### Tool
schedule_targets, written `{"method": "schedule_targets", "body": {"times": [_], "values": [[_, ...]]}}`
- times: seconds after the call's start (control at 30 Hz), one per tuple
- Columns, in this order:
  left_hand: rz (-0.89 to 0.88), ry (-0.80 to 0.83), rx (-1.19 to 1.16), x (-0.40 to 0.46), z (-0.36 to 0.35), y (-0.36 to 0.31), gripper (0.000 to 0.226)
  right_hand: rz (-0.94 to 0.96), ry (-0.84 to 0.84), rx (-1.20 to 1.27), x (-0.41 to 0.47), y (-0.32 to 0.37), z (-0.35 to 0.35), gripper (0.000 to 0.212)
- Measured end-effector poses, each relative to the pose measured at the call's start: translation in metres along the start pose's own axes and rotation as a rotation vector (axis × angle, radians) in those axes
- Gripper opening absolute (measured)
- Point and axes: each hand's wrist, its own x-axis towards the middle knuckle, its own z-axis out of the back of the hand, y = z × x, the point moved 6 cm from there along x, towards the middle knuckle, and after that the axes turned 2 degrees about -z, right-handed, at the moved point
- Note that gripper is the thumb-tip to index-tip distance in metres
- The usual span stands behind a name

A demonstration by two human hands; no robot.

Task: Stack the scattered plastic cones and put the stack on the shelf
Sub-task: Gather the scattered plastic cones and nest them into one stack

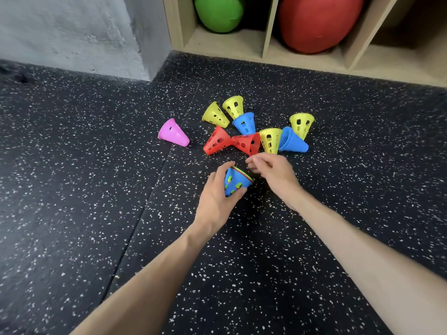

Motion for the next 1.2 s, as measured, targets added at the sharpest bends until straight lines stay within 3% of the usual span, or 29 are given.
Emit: {"method": "schedule_targets", "body": {"times": [0.1, 0.2, 0.57, 0.67, 0.8, 0.87, 1.07, 1.13, 1.2], "values": [[-0.010, -0.027, 0.112, -0.004, -0.007, 0.001, 0.063, -0.023, -0.138, -0.066, 0.021, -0.006, 0.022, 0.024], [-0.059, -0.087, 0.316, -0.013, -0.011, 0.003, 0.065, 0.013, -0.164, -0.234, 0.038, -0.009, 0.032, 0.030], [-0.043, -0.118, 0.290, -0.016, -0.014, 0.003, 0.068, -0.064, 0.039, -0.348, 0.074, -0.032, 0.042, 0.075], [-0.031, -0.112, 0.297, -0.015, -0.015, 0.004, 0.068, -0.099, -0.038, -0.319, 0.075, -0.034, 0.049, 0.063], [-0.019, -0.111, 0.281, -0.016, -0.014, 0.004, 0.069, -0.064, -0.092, -0.348, 0.067, -0.034, 0.042, 0.017], [-0.016, -0.115, 0.280, -0.016, -0.013, 0.004, 0.069, -0.060, -0.092, -0.385, 0.059, -0.034, 0.036, 0.007], [-0.019, -0.138, 0.273, -0.018, -0.012, 0.002, 0.068, 0.015, -0.201, -0.217, 0.037, -0.017, 0.042, 0.015], [-0.030, -0.138, 0.270, -0.019, -0.011, 0.000, 0.068, 0.030, -0.117, -0.131, 0.032, -0.011, 0.034, 0.015], [-0.033, -0.143, 0.249, -0.019, -0.010, 0.001, 0.068, 0.052, 0.087, -0.149, 0.026, -0.006, 0.014, 0.015]]}}
